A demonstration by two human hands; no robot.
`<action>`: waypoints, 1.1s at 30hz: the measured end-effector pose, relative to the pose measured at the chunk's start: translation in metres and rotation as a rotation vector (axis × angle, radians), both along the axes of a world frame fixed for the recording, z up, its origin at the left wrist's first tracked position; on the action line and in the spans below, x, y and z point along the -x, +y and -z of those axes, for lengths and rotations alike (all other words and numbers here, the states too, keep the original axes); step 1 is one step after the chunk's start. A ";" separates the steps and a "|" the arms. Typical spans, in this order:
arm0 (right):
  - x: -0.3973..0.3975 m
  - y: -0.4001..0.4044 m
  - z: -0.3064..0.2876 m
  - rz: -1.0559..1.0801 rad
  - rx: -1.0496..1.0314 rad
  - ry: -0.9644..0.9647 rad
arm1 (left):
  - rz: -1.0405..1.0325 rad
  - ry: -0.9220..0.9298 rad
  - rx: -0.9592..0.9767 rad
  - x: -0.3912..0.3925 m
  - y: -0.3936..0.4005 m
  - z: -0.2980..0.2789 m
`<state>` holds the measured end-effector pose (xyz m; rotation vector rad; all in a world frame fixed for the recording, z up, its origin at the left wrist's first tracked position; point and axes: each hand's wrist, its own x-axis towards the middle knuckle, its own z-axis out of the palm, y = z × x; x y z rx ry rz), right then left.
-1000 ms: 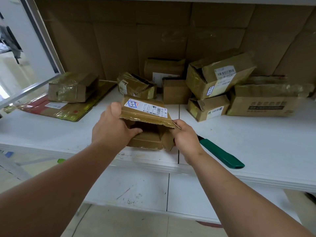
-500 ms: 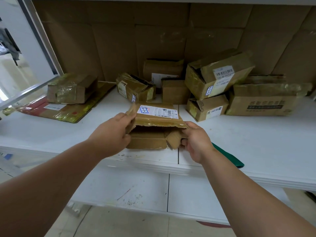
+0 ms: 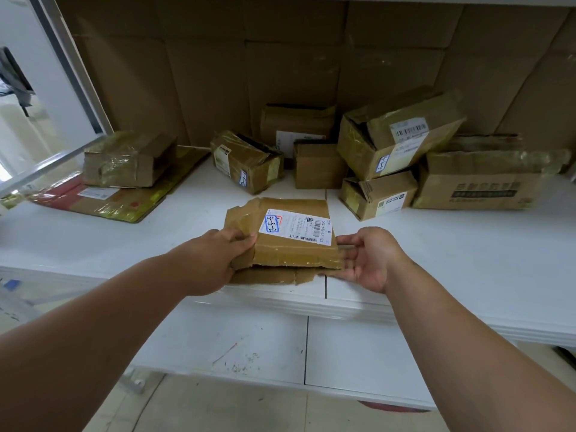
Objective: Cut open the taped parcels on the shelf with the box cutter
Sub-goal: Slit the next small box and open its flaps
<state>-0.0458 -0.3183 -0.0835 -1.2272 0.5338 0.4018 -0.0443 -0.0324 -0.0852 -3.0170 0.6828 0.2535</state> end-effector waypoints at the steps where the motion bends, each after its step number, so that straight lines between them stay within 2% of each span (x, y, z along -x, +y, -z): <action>1: -0.001 0.002 0.000 -0.008 0.029 -0.015 | 0.006 0.007 -0.015 0.000 0.001 0.002; 3: 0.000 0.006 0.002 -0.122 0.212 -0.079 | 0.005 0.007 -0.046 0.001 0.002 0.004; 8: 0.005 0.022 0.012 -0.494 1.219 -0.345 | 0.020 0.013 -0.168 0.001 -0.004 0.006; 10: 0.005 0.025 0.015 -0.544 1.490 -0.434 | 0.029 0.056 -0.214 -0.002 -0.008 0.004; 12: 0.006 0.026 0.020 -0.586 1.540 -0.608 | 0.001 0.132 -0.196 -0.008 -0.012 0.000; 14: 0.008 0.029 0.030 -0.717 1.480 -0.744 | -0.053 0.168 -0.074 -0.013 -0.017 -0.001; 16: 0.013 0.035 0.044 -0.835 1.470 -0.722 | -0.066 0.140 0.059 -0.016 -0.024 0.001; 19: 0.008 0.036 0.051 -0.884 1.553 -0.650 | -0.098 0.127 0.189 -0.017 -0.031 0.010; 21: -0.004 0.042 0.039 -0.871 1.623 -0.659 | -0.117 0.087 0.127 -0.020 -0.034 0.013; 25: -0.020 0.054 0.031 -0.681 1.665 -0.725 | -0.115 -0.020 0.036 -0.031 -0.035 0.013; 29: -0.026 0.052 0.044 -0.939 1.621 -0.570 | -0.062 -0.070 -0.093 -0.041 -0.039 0.021; 31: -0.041 0.055 0.037 -0.963 1.680 -0.589 | -0.080 -0.110 -0.047 -0.047 -0.040 0.025; 33: -0.050 0.058 0.032 -0.892 1.711 -0.657 | -0.075 -0.168 0.017 -0.052 -0.041 0.031</action>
